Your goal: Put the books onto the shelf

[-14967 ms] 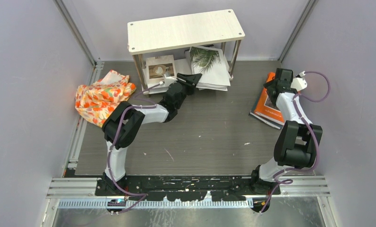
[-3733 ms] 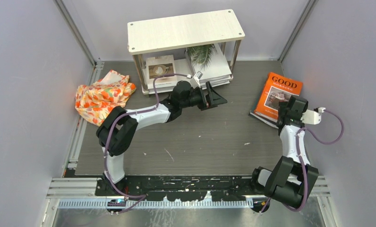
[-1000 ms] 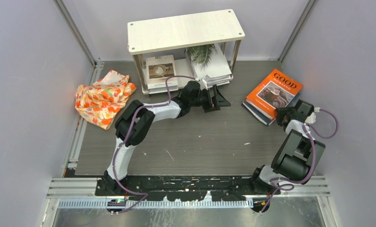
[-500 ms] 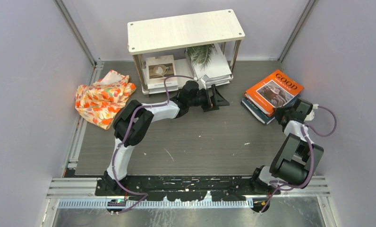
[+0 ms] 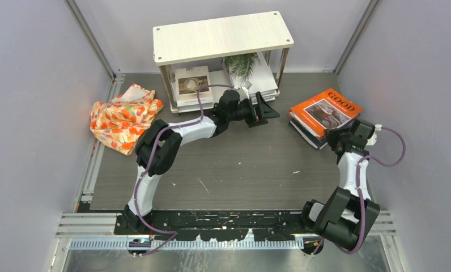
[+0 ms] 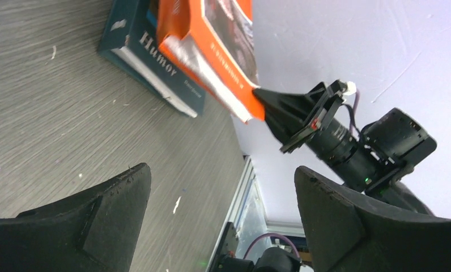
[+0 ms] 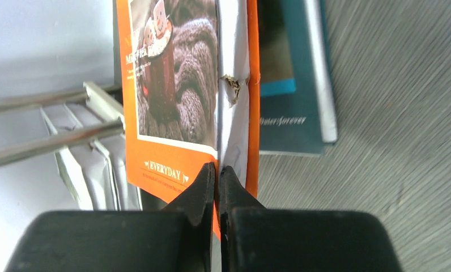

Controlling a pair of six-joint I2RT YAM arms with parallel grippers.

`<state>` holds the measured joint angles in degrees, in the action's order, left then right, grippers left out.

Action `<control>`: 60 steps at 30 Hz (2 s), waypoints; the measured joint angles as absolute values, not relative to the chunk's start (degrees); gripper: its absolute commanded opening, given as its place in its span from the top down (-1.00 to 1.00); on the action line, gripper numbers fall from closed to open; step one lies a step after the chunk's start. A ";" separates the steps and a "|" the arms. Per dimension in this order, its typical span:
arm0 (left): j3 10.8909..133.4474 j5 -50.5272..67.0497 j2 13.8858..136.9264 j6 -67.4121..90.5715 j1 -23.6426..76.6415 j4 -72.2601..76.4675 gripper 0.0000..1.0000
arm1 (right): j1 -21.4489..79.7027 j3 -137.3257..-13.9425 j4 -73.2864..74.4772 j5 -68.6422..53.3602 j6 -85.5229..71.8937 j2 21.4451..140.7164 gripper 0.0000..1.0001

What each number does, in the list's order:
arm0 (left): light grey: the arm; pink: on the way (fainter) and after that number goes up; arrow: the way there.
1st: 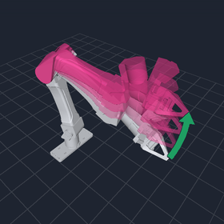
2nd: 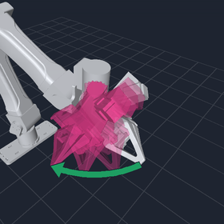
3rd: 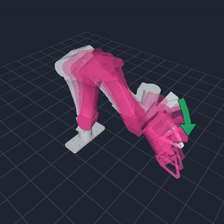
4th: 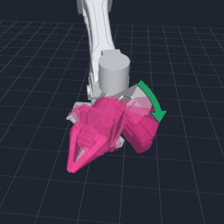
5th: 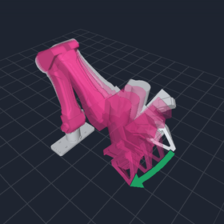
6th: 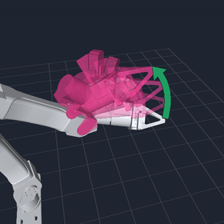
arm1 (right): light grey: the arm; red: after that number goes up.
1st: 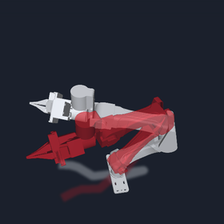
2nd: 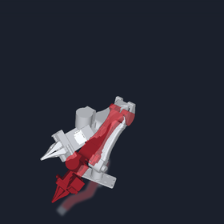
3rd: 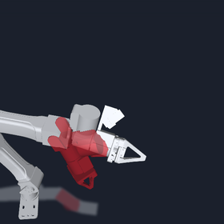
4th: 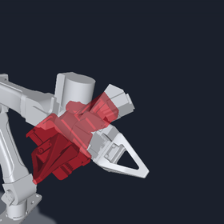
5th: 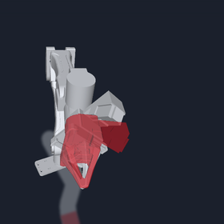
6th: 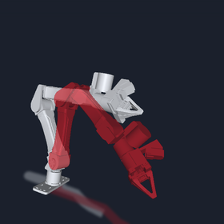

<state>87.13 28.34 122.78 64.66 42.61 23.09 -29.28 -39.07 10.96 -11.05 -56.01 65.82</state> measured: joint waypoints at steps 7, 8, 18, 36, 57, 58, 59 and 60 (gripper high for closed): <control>91.20 28.42 124.68 67.16 42.61 23.33 -0.96 | -23.14 -38.94 16.73 -12.03 -57.12 59.20 0.98; 91.42 28.56 124.95 67.18 42.61 23.20 -0.96 | -22.63 -38.92 17.74 -12.23 -57.17 58.04 0.98; 91.48 28.67 125.36 66.89 42.61 20.40 -0.99 | -18.61 -39.13 25.19 -12.14 -57.84 49.30 0.98; 91.42 31.18 125.34 67.61 42.24 20.45 -0.99 | -15.79 -40.77 34.50 -17.02 -59.59 39.55 0.98; 91.61 50.94 124.79 80.60 36.23 37.98 -0.99 | -14.61 -44.29 42.13 -26.26 -55.72 35.86 0.98; 91.66 52.45 124.79 81.17 36.23 38.92 -0.99 | -14.57 -44.71 42.13 -26.41 -55.64 35.86 0.98; 91.66 52.71 124.79 81.30 36.25 39.05 -0.99 | -14.44 -45.21 42.15 -26.57 -55.55 35.86 0.98; 91.66 53.32 124.79 81.69 36.27 39.22 -0.99 | -14.31 -45.60 42.26 -26.68 -55.44 35.86 0.98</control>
<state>91.66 53.32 124.79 81.69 36.27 39.22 -14.31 -45.60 42.26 -26.68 -55.44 35.86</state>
